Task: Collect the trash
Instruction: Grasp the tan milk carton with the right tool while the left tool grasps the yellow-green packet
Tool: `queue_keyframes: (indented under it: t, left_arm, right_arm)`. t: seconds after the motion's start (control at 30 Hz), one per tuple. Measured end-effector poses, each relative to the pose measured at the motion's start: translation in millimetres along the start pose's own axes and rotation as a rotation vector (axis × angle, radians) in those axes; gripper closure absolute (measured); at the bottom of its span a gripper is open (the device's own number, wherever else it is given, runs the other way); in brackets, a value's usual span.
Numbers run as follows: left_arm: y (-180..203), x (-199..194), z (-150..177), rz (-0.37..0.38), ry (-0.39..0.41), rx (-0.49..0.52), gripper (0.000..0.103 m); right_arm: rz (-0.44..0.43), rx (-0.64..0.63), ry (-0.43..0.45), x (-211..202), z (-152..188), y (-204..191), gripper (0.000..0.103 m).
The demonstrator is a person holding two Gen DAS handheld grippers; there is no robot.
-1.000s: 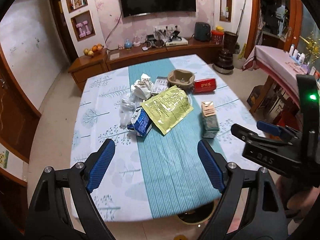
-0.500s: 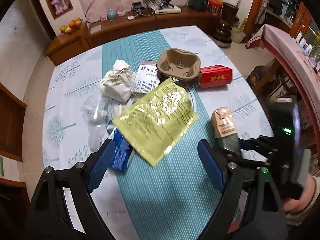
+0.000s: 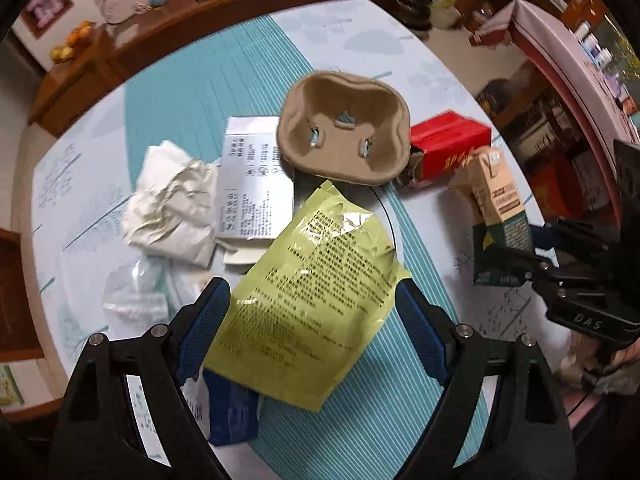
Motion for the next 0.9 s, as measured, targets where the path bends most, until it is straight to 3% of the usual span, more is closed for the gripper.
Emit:
queue_keyframes:
  t: [0.43,0.77,0.83,0.9]
  left_arm:
    - [20,56,-8,0.062,-0.122,0.095,0.02]
    - [38,84,-6,-0.032,-0.154,0.162,0.024]
    - [42,82,-10,-0.017,-0.124,0.151,0.037]
    - [46,79,-16,0.004,-0.101,0.131,0.059]
  right_arm:
    - [-0.045,-0.021,-0.058,7,7,5,0.066]
    - [-0.064,-0.026,-0.07,9,11,8,0.066]
    - [-0.069,-0.023,-0.069,8,11,8,0.066]
    - [-0.071,-0.021,-0.069,8,11,9,0.066]
Point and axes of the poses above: each gripper's, at about its wrist camera, not at the fingertips, and x roughly the way its jaws point, y to its right, z to its underside, the point moved 6 cm from there along x, roughly the way its jaws point, and after that the axes turned 6 degrees about y, right-handed, at the moved point
